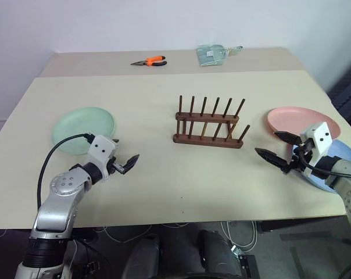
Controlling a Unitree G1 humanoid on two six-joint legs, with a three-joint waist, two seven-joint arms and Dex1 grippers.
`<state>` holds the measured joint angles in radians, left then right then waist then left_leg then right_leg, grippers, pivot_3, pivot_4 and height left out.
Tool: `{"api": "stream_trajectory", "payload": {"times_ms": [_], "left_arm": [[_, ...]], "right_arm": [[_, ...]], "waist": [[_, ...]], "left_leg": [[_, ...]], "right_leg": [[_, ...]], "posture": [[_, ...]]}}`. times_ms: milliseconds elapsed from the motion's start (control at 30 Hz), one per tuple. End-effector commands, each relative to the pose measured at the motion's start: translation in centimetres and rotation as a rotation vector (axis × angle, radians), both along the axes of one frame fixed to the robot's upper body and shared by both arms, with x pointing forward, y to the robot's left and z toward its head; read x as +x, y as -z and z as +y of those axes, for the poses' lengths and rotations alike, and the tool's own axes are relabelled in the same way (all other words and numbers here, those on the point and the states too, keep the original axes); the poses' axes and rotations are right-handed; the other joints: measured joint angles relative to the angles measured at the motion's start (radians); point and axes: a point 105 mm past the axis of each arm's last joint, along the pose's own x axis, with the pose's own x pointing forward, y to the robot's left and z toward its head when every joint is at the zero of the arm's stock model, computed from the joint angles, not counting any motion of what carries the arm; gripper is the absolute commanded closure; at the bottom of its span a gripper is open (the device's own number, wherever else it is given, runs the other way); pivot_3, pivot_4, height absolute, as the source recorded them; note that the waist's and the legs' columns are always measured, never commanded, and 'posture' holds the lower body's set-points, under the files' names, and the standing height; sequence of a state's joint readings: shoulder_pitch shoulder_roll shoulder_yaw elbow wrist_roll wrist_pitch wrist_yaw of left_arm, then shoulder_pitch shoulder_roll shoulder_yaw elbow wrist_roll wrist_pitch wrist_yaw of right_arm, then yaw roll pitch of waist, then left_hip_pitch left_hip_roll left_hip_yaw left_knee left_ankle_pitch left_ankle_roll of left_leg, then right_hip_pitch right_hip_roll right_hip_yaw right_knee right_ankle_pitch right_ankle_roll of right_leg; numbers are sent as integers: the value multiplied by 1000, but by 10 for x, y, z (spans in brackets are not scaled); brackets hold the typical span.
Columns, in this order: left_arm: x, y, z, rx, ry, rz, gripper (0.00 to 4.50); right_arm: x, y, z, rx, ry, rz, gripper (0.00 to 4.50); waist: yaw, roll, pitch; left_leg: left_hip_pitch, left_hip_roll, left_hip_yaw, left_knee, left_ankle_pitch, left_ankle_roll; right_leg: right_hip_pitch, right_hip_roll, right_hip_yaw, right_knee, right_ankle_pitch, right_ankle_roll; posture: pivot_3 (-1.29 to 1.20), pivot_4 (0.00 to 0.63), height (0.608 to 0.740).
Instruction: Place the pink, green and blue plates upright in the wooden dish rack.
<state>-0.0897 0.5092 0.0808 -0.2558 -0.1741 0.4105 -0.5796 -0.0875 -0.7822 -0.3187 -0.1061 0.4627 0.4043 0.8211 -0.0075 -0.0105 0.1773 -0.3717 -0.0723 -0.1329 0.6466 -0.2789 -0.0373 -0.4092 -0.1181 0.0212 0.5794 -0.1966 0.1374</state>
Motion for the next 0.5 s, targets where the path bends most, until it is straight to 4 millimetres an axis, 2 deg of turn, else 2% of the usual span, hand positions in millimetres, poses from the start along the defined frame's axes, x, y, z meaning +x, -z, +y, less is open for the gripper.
{"api": "stream_trajectory", "payload": {"times_ms": [33,200,333,500], "left_arm": [[2,-6,-6,4,13,-35,0],[1,-3,-14,-11,35,-29,0],[7,1,-22,9,89,-16,0],[20,4,-52,-3,281,24,0]], "right_arm": [[5,-9,5,-23,1,-64,30],[14,-4,13,7,0,-47,30],[11,0,23,1,-47,-19,30],[4,5,34,-34,-64,-26,30]], "waist": [[-1,0,0],[-3,0,0],[2,0,0],[17,0,0]], "left_leg": [[0,0,0,0,0,0],[0,0,0,0,0,0],[0,0,0,0,0,0],[0,-1,0,1,0,0]], "right_leg": [[0,0,0,0,0,0],[0,0,0,0,0,0],[0,0,0,0,0,1],[0,0,0,0,0,0]], "posture": [[0,150,740],[0,150,740],[0,150,740],[0,150,740]]}}
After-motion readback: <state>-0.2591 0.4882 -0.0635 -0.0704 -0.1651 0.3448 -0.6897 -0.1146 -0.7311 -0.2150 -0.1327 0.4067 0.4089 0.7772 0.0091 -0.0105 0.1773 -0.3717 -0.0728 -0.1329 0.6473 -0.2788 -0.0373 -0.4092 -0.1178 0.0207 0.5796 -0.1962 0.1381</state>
